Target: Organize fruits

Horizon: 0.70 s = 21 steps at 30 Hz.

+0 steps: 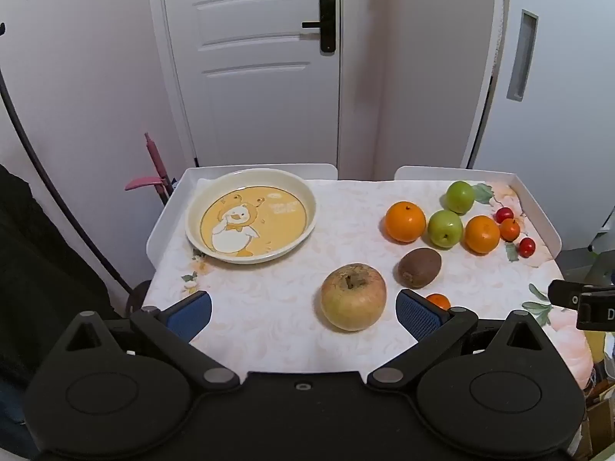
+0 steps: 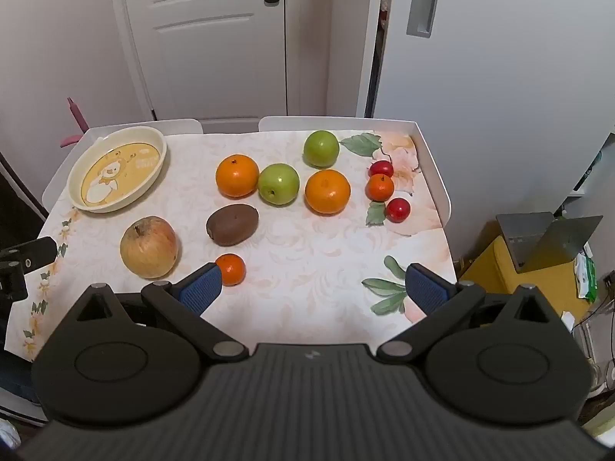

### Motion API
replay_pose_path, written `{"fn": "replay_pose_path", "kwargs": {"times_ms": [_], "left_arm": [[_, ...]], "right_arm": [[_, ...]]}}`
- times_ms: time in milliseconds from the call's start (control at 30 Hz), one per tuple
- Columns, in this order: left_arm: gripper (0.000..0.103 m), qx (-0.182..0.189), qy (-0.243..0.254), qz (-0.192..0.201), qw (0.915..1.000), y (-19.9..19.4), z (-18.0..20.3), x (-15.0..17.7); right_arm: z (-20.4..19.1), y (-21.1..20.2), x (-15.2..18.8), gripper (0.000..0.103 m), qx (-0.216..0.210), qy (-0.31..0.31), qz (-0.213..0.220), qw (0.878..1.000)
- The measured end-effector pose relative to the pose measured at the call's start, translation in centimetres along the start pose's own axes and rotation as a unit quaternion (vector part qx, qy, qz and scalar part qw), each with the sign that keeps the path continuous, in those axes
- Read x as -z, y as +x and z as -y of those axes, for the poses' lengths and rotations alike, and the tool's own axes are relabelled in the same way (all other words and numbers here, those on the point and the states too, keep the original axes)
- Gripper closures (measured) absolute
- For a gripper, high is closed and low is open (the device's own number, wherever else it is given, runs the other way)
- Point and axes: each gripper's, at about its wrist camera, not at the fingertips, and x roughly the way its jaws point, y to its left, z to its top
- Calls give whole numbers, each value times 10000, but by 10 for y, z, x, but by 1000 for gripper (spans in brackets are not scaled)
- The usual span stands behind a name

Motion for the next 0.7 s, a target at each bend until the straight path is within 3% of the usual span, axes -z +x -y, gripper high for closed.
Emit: {"fn": "replay_pose_path", "kwargs": {"times_ms": [100,233,700], "left_arm": [[0,52,-73,-113,9999,5,-1,-3],[0,-68,41,105,9999,1,1,-1],[0,-66,0,114,9999,1,2,-3]], "right_arm": [[1,0,0,0,-13,11,-6,10000],[1,1,-1,0,32,-25,10,10000],[-1,4,-6,0,-46,-39,36,10000]]}}
